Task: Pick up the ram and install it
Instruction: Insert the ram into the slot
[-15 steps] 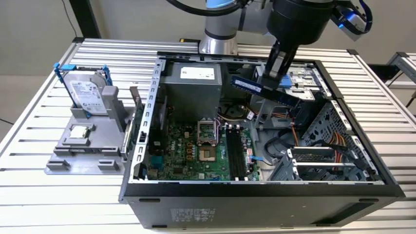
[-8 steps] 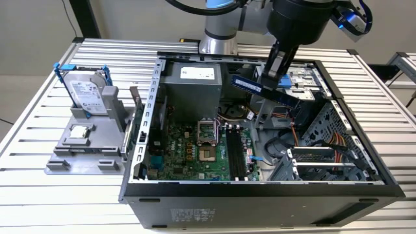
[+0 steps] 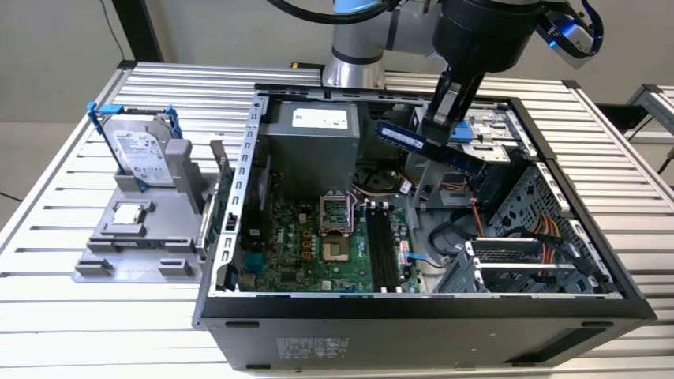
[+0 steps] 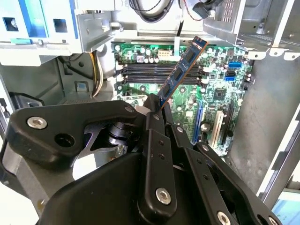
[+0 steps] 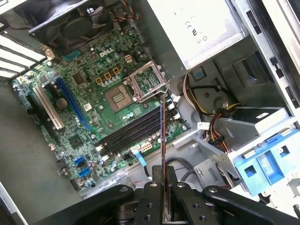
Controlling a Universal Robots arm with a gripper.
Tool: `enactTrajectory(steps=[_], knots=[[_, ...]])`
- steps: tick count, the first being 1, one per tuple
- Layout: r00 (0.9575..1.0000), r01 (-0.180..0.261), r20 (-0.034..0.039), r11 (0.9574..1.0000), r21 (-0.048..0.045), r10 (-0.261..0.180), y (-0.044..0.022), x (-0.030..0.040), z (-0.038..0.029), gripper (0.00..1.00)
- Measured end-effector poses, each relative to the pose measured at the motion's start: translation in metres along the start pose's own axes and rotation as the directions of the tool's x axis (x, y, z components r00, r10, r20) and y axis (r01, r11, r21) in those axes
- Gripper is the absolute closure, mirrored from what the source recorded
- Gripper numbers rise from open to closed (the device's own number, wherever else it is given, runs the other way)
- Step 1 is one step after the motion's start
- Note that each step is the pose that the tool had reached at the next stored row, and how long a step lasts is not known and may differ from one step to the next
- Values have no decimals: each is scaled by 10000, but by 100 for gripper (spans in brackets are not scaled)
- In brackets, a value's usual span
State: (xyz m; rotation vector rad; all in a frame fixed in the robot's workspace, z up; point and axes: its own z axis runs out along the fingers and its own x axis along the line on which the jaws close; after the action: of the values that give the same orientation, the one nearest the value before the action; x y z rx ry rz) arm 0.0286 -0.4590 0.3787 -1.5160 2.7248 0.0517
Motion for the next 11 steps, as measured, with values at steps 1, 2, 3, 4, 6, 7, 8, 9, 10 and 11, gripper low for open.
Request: enactTrajectory(steps=[1,2,3,4,6,7,8,9,10,11], knots=[[10000,-21,1,10000,1,21,0,0,0,100],[10000,-39,1,10000,2,39,0,0,0,100],[10000,-55,1,10000,2,55,0,0,0,100],[10000,-64,1,10000,2,64,0,0,0,100],[10000,-74,1,10000,3,74,0,0,0,100],[10000,-75,1,10000,3,75,0,0,0,100],[10000,-76,1,10000,3,76,0,0,0,100],[10000,-76,2,10000,3,76,0,0,0,100],[10000,-77,2,10000,3,77,0,0,0,100],[10000,-77,2,10000,3,77,0,0,0,100]])
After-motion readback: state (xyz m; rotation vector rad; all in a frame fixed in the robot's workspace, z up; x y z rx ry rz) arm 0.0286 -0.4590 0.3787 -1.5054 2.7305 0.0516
